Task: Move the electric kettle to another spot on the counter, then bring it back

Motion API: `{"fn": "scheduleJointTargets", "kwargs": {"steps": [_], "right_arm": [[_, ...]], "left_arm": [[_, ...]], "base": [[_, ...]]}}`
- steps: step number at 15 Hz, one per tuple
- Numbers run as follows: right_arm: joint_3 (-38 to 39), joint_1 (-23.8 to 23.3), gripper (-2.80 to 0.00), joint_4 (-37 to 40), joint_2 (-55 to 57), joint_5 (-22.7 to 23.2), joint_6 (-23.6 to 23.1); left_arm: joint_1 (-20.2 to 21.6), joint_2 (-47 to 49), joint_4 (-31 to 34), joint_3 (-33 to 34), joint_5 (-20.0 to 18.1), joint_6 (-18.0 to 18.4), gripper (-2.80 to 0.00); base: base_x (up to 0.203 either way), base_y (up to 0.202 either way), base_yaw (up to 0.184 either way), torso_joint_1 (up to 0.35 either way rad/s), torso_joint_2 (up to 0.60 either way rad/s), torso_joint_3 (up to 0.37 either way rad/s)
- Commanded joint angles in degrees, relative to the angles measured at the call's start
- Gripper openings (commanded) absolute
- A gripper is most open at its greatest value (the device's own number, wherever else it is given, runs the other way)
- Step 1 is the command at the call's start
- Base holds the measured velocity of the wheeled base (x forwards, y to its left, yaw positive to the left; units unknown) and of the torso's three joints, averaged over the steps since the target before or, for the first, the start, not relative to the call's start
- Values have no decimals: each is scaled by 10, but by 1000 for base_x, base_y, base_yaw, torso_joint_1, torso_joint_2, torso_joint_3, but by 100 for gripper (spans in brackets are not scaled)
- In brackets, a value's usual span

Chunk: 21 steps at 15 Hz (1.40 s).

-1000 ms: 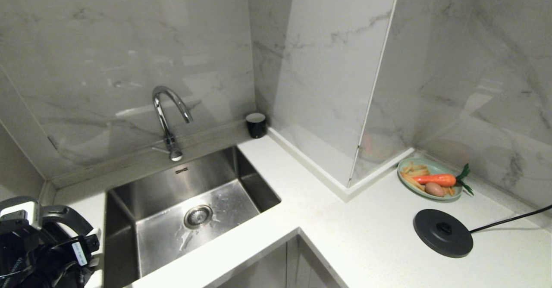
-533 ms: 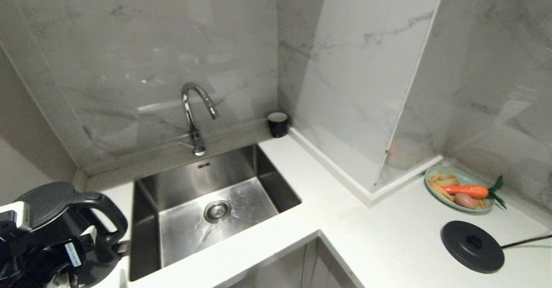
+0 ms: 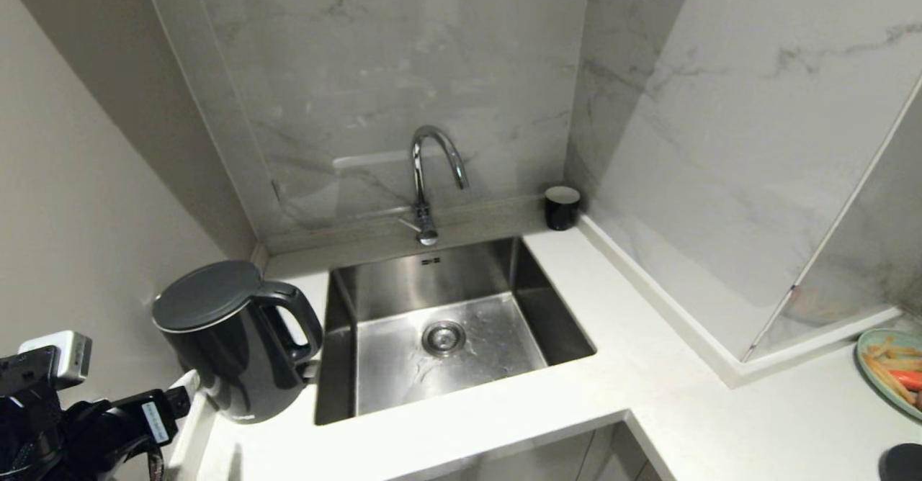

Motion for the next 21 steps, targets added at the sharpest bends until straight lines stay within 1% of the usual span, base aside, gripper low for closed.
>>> {"fn": "scheduleJointTargets", "kwargs": {"steps": [1,3,7,13,21], "right_arm": [[0,0,-280,0,-1,0,0],[0,0,-280,0,-1,0,0],[0,0,-280,0,-1,0,0],[0,0,-280,0,-1,0,0],[0,0,-280,0,-1,0,0]], "left_arm": [[-10,-8,-5,0,11,1,0],[-31,-13,-6,0,11,0,0],[-64,-12,-6,0,11,-3,0],[-73,-10,-6,-1,10,-3,0],[-72,-12,-7,-3,11,-3,0]], "base": [[-21,-27,129,2,12,7],[-10,-26,83,-7,6,12],[0,0,0,0,0,0],[0,0,0,7,1,0],[9,3,-147,2,3,2]]}}
